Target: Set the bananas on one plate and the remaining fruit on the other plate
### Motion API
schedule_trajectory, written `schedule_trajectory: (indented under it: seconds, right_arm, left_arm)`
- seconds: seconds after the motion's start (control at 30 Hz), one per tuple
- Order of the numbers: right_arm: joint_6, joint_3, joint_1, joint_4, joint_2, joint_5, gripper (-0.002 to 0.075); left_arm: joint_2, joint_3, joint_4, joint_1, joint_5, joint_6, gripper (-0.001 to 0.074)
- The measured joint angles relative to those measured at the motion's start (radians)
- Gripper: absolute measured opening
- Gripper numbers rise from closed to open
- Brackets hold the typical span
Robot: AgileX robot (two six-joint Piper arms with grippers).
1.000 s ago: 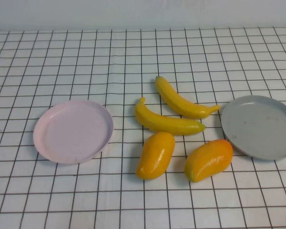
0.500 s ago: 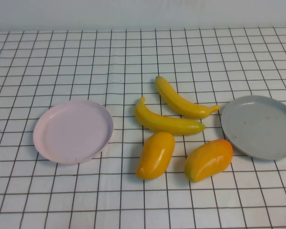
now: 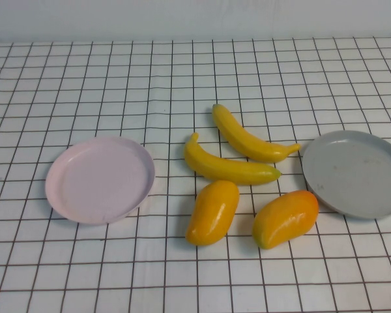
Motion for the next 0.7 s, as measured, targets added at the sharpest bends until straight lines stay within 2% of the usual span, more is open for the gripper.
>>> schedule_trajectory:
  seconds: [0.17,0.3,0.37,0.5,0.7]
  right_arm:
    - [0.0,0.0,0.0,0.0,0.0,0.0,-0.0016]
    - [0.0,0.0,0.0,0.0,0.0,0.0,-0.0016]
    - [0.0,0.0,0.0,0.0,0.0,0.0,-0.0017]
    - [0.0,0.0,0.0,0.0,0.0,0.0,-0.0016]
    - [0.0,0.0,0.0,0.0,0.0,0.0,-0.0016]
  left_arm:
    - [0.0,0.0,-0.083,0.0,-0.137,-0.035,-0.0002]
    - [0.0,0.0,-0.098,0.0,-0.125,-0.037,-0.0002]
    - [0.0,-0.023,-0.098,0.0,-0.011,-0.01,-0.0002]
    - [0.014,-0.175,-0.092,-0.002,0.292,0.225,-0.0002]
    - [0.255,-0.452,-0.062,-0.002,0.573,0.51,-0.0002]
